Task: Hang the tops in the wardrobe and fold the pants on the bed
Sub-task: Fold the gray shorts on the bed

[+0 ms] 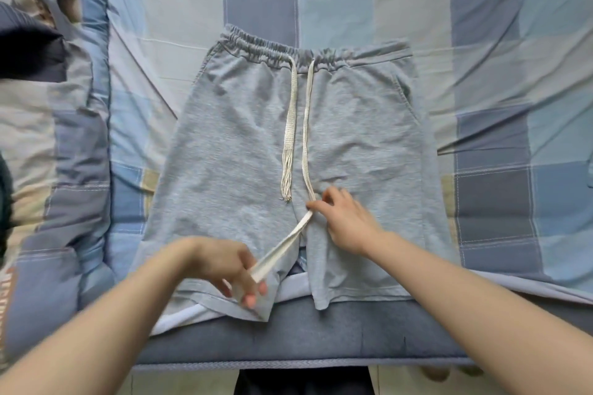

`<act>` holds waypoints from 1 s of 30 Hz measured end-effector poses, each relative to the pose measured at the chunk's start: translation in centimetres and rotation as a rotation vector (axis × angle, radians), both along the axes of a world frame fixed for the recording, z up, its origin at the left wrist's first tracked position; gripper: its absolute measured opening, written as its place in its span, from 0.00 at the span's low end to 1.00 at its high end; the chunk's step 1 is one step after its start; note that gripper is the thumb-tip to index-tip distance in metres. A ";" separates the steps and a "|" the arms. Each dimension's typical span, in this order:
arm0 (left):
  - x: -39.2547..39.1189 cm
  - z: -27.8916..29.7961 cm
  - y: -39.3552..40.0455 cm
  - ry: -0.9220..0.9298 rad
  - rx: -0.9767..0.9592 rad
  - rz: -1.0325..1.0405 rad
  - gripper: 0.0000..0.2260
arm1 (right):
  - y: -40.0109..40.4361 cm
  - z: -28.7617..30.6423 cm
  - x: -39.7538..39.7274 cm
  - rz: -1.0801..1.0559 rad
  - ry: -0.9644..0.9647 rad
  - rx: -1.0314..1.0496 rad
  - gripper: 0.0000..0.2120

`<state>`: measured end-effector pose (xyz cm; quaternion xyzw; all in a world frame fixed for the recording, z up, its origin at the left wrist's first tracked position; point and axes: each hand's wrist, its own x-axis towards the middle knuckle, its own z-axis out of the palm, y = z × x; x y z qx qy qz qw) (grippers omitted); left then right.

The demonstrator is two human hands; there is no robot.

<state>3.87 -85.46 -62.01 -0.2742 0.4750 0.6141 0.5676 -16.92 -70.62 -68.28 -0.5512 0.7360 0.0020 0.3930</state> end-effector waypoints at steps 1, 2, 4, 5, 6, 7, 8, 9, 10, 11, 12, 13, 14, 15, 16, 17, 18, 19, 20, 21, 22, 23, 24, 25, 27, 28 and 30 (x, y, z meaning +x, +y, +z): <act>-0.4 0.5 -2.2 0.002 -0.094 -0.090 0.08 | 0.4 0.0 0.2 -0.008 0.008 0.011 0.28; -1.3 0.9 -4.4 0.021 -0.197 -0.197 0.09 | 0.8 0.1 0.5 -0.013 0.009 0.023 0.28; -4.2 1.5 -8.7 0.144 -0.492 -0.400 0.11 | 1.4 0.1 0.9 -0.028 -0.005 0.041 0.31; -6.0 1.6 -10.5 0.246 -0.675 -0.445 0.11 | 1.6 0.2 1.1 -0.037 -0.018 0.048 0.33; -8.0 1.6 -12.1 0.376 -0.868 -0.451 0.11 | 1.7 0.2 1.4 -0.049 -0.029 0.052 0.35; -9.9 1.5 -13.2 0.515 -1.045 -0.412 0.11 | 1.8 0.3 1.8 -0.064 -0.037 0.056 0.37; -12.0 1.4 -14.0 0.649 -1.174 -0.365 0.11 | 1.8 0.4 2.2 -0.085 -0.040 0.057 0.38; -13.8 1.1 -14.5 0.762 -1.256 -0.344 0.11 | 1.5 0.5 2.6 -0.112 -0.042 0.060 0.38; -15.4 0.6 -14.6 0.848 -1.306 -0.368 0.11 | 1.2 0.6 3.1 -0.142 -0.041 0.060 0.38; -17.1 -0.1 -14.5 0.910 -1.332 -0.417 0.11 | 0.8 0.6 3.3 -0.171 -0.038 0.066 0.37; -18.4 -0.6 -14.2 0.945 -1.345 -0.472 0.11 | 0.4 0.6 3.7 -0.185 -0.036 0.077 0.37; -19.4 -1.2 -13.8 0.960 -1.350 -0.520 0.11 | 0.0 0.6 4.0 -0.189 -0.032 0.089 0.37; -20.2 -1.8 -13.2 0.968 -1.360 -0.557 0.12 | -0.2 0.5 4.1 -0.185 -0.028 0.101 0.37; -20.6 -2.4 -12.6 0.964 -1.377 -0.598 0.13 | -0.4 0.5 4.3 -0.180 -0.028 0.106 0.36; -20.7 -2.9 -11.9 0.951 -1.394 -0.655 0.16 | -0.6 0.5 4.4 -0.178 -0.034 0.103 0.36; -20.4 -3.4 -11.1 0.926 -1.409 -0.725 0.20 | -0.8 0.6 4.5 -0.183 -0.045 0.087 0.37; -20.3 -4.0 -9.7 0.892 -1.413 -0.790 0.24 | -0.4 0.7 4.4 -0.226 -0.058 0.063 0.38; -19.2 -4.4 -8.7 0.838 -1.410 -0.823 0.28 | -0.4 0.9 4.5 -0.296 -0.066 0.015 0.39; -18.5 -4.7 -6.9 0.798 -1.379 -0.824 0.30 | 0.1 1.1 4.0 -0.411 -0.051 -0.032 0.38; -17.9 -5.0 -4.8 0.785 -1.335 -0.787 0.32 | 1.2 1.4 3.0 -0.547 -0.009 -0.074 0.37; -17.3 -5.0 -2.7 0.789 -1.290 -0.747 0.32 | 2.3 1.5 1.8 -0.674 0.048 -0.112 0.35; -16.5 -5.0 -0.6 0.797 -1.238 -0.716 0.33 | 3.6 1.5 0.6 -0.777 0.112 -0.118 0.34; -15.8 -4.9 1.5 0.812 -1.175 -0.705 0.33 | 5.0 1.4 -0.9 -0.868 0.186 -0.101 0.33; -15.3 -4.9 3.5 0.839 -1.104 -0.714 0.31 | 6.7 1.4 -2.3 -0.953 0.264 -0.060 0.32; -14.4 -4.9 7.2 0.874 -0.957 -0.735 0.27 | 10.0 1.2 -4.8 -1.080 0.376 0.065 0.31; -14.2 -5.0 8.8 0.871 -0.882 -0.726 0.25 | 11.7 1.2 -5.8 -1.122 0.380 0.128 0.31; -14.0 -5.1 11.5 0.811 -0.744 -0.647 0.25 | 14.3 1.0 -7.1 -1.186 0.215 0.179 0.31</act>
